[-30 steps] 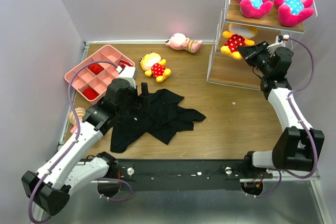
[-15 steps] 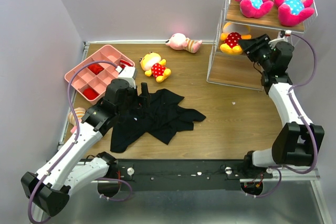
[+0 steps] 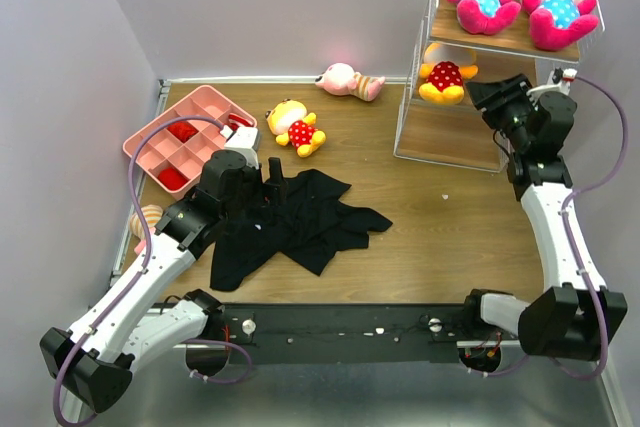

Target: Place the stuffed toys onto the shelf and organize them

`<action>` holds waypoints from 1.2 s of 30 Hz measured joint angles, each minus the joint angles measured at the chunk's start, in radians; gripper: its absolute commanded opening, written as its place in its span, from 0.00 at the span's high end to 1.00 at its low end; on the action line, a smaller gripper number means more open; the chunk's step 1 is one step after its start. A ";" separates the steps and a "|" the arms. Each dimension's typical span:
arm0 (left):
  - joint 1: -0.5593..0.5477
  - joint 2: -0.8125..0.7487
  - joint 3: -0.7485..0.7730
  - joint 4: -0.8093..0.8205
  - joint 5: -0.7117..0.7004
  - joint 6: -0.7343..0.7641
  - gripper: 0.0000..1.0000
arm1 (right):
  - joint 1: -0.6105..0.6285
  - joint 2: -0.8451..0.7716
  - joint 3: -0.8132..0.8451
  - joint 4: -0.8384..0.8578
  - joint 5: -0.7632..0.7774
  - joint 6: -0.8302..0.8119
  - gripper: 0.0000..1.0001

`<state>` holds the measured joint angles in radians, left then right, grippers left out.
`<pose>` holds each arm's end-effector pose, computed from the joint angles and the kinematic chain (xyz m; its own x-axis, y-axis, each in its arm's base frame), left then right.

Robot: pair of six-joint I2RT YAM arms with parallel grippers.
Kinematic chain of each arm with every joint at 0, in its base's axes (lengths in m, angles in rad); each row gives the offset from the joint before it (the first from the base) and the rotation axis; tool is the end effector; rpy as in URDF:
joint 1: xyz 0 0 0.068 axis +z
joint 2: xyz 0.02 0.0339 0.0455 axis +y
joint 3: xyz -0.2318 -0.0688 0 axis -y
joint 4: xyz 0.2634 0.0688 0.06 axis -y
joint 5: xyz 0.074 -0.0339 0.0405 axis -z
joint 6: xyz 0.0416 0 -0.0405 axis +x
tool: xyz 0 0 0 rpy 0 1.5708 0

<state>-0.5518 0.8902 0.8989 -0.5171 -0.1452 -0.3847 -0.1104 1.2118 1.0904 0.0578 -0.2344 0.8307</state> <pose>0.2055 -0.1194 0.2999 -0.5385 -0.1046 -0.8361 0.2255 0.9382 -0.2625 0.3206 -0.0258 0.3509 -0.1336 0.7374 -0.6621 -0.0364 0.6640 0.7469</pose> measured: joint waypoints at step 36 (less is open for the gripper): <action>0.000 0.081 0.005 0.002 -0.001 -0.029 0.02 | 0.090 0.199 -0.015 0.172 -0.032 0.056 0.60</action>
<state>-0.5518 0.9714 0.9039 -0.5148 -0.1463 -0.4137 -0.0204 1.4109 1.0756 0.2302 -0.2668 0.8864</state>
